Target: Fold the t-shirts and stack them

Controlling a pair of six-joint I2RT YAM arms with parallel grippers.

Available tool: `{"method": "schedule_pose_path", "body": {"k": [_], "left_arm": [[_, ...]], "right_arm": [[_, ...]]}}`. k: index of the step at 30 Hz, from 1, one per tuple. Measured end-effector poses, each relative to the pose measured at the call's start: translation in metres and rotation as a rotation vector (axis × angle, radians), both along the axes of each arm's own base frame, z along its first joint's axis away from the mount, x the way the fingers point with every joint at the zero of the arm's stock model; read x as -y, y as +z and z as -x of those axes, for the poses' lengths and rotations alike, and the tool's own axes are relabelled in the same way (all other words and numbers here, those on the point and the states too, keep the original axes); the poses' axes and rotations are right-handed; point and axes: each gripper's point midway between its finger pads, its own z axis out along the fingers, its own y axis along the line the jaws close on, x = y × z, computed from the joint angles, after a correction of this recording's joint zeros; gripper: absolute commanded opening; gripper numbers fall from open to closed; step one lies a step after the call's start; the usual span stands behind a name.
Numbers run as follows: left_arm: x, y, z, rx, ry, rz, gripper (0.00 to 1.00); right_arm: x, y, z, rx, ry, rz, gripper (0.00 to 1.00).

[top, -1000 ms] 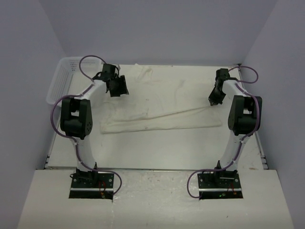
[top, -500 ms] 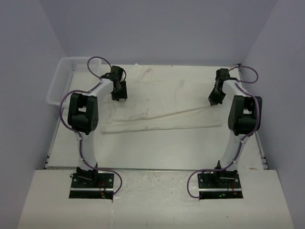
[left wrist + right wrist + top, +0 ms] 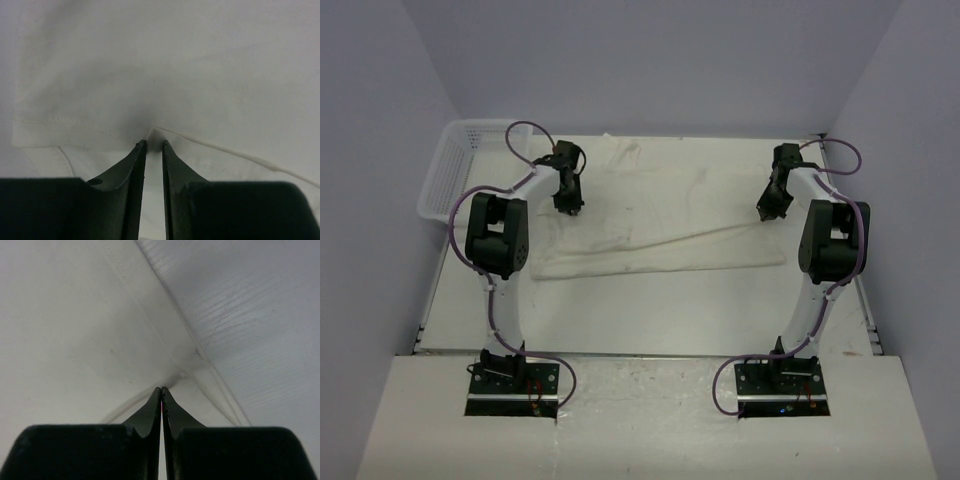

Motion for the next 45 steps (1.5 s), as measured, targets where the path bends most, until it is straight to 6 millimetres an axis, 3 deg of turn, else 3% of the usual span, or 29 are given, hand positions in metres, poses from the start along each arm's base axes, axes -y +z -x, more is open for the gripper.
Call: {"method": "schedule_pose_path", "body": {"k": [7, 14, 24, 29, 36, 37, 39, 42, 45], "left_arm": [[-0.001, -0.001, 0.0, -0.001, 0.0, -0.004, 0.18], [-0.002, -0.001, 0.0, 0.0, 0.003, -0.01, 0.0], [-0.001, 0.004, 0.002, 0.014, 0.001, -0.028, 0.0], [0.002, 0.028, 0.005, 0.06, -0.004, -0.024, 0.0], [0.008, 0.073, -0.008, 0.176, -0.008, 0.001, 0.0], [0.009, 0.076, -0.01, 0.183, -0.009, 0.003, 0.01], [0.011, 0.079, -0.015, 0.189, -0.008, 0.006, 0.28], [0.013, 0.077, -0.023, 0.191, -0.011, 0.008, 0.3], [0.013, 0.062, -0.02, 0.155, -0.012, -0.001, 0.31]], "right_arm": [[0.0, 0.0, 0.0, 0.0, 0.0, 0.0, 0.01], [0.0, 0.0, 0.0, 0.0, 0.001, -0.001, 0.0], [0.0, 0.0, 0.0, 0.0, 0.001, -0.001, 0.0], [0.0, 0.0, 0.0, -0.001, 0.001, -0.001, 0.0], [0.0, 0.0, 0.0, 0.0, 0.001, -0.001, 0.0], [0.0, 0.0, 0.0, 0.0, 0.001, -0.001, 0.0], [0.0, 0.0, 0.0, 0.0, 0.001, -0.001, 0.0], [0.0, 0.0, 0.0, 0.0, 0.001, -0.001, 0.0], [0.0, 0.0, 0.0, 0.0, 0.002, -0.001, 0.0]]}}
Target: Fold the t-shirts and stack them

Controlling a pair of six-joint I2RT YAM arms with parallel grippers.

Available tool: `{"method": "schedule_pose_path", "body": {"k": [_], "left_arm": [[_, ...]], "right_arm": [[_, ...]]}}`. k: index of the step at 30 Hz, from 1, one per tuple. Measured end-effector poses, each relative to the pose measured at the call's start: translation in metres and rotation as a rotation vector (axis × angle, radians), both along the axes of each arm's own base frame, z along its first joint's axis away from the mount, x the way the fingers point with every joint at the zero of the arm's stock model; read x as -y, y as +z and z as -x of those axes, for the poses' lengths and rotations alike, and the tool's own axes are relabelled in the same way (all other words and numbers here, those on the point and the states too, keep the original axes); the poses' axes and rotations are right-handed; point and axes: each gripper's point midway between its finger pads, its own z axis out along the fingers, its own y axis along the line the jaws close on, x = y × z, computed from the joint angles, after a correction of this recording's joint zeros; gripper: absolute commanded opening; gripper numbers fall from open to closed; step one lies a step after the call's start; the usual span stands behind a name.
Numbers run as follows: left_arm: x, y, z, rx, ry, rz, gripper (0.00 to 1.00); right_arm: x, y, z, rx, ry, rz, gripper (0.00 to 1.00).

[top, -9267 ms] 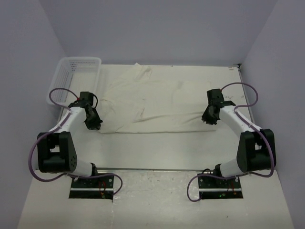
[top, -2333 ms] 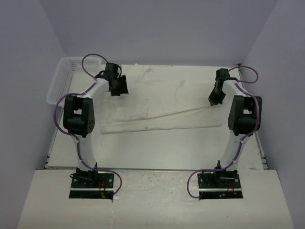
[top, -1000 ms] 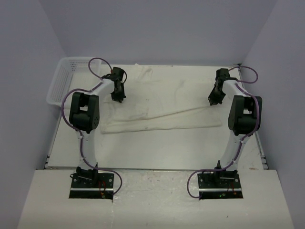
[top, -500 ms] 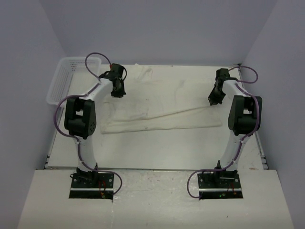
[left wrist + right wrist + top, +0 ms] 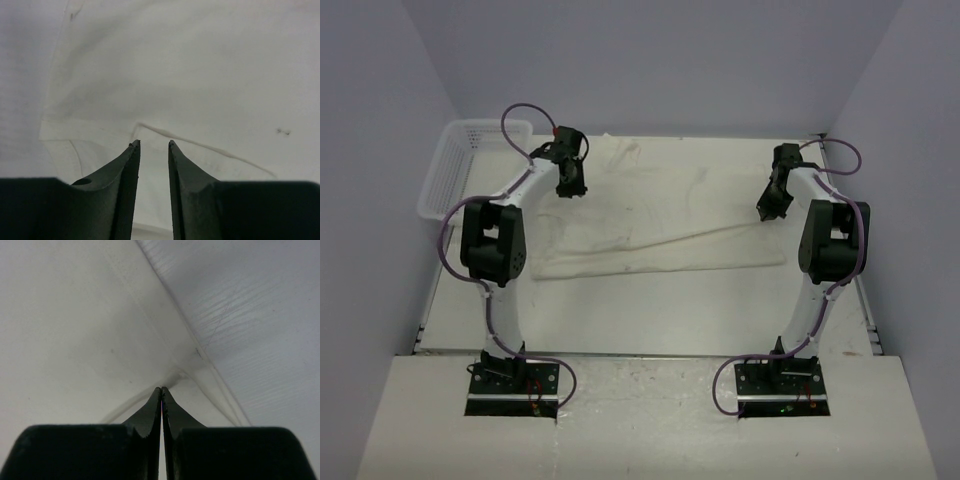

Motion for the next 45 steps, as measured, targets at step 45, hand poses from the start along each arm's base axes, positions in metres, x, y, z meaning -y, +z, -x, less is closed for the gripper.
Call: {"method": "schedule_pose_path", "body": {"k": [45], "left_arm": [[-0.01, -0.065, 0.011, -0.141, 0.016, -0.07, 0.09]], "right_arm": [[-0.004, 0.0, 0.0, 0.002, 0.015, -0.021, 0.0]]}}
